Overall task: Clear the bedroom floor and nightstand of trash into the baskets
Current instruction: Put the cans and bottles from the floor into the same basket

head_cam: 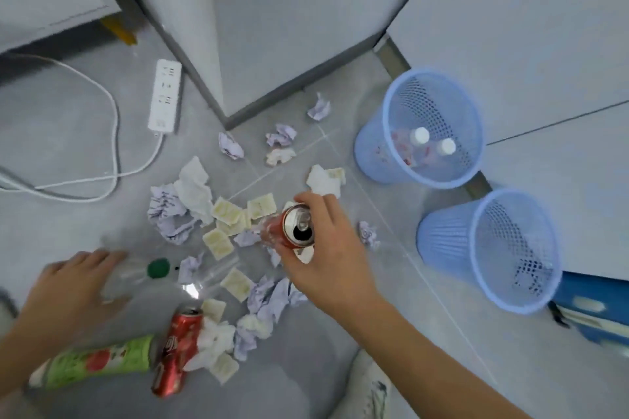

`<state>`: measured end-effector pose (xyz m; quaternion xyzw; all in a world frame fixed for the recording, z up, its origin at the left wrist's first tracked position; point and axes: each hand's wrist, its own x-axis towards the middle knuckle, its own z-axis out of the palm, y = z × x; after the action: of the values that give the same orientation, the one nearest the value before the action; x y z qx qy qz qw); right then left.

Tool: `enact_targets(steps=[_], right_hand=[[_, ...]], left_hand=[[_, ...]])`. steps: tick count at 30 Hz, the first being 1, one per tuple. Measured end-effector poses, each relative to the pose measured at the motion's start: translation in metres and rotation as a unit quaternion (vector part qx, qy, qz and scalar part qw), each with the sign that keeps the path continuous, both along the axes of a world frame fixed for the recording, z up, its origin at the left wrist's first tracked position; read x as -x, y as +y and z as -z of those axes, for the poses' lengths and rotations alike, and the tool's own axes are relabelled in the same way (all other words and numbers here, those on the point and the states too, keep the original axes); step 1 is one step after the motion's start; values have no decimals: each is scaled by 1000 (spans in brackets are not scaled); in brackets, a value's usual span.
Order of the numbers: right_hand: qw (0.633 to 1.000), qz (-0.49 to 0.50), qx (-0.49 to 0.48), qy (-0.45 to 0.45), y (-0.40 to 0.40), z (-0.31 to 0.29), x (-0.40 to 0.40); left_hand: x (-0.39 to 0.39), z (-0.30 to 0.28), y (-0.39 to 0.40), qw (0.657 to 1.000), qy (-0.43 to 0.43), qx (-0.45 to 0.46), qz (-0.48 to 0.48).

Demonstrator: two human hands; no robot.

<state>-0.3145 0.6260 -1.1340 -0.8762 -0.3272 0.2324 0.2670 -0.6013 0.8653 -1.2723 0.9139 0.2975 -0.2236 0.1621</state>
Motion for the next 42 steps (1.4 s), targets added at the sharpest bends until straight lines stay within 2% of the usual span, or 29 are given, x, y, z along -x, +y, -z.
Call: enact_targets(steps=[2, 5, 7, 9, 12, 15, 20, 27, 30, 33, 36, 40, 42], right_hand=[[999, 47, -11, 9, -15, -29, -7], [990, 135, -28, 10, -44, -78, -31], [980, 193, -48, -5, -66, -110, -60], [965, 248, -73, -30, -88, -137, -100], [941, 317, -104, -46, -113, -158, -173], [926, 354, -126, -45, -116, -150, -244], [944, 312, -72, -85, -98, -75, -317], [972, 199, 64, -102, -92, 20, -334], [976, 180, 91, -78, -92, 32, -329], [976, 175, 84, -100, -92, 18, -313], [976, 196, 18, -93, -90, -12, -275], [977, 197, -28, -82, -87, -58, -190], [982, 182, -28, -47, -82, -79, -136]], left_hand=[[-37, -68, -21, 996, -43, 44, -70], [-118, -177, -55, 979, -116, 143, -89], [-179, -231, -75, 955, -183, 210, -100], [-248, -262, -92, 922, -252, 267, -118], [-355, -281, -117, 875, -346, 309, -136], [-447, -268, -137, 849, -402, 319, -126], [-524, -193, -154, 875, -398, 256, -96], [-546, -106, -149, 947, -271, 171, -34], [-537, -101, -145, 950, -265, 162, -19], [-504, -118, -140, 943, -287, 170, -19], [-450, -143, -128, 942, -282, 180, -30], [-364, -190, -116, 939, -255, 200, -111], [-315, -216, -112, 939, -235, 207, -143]])
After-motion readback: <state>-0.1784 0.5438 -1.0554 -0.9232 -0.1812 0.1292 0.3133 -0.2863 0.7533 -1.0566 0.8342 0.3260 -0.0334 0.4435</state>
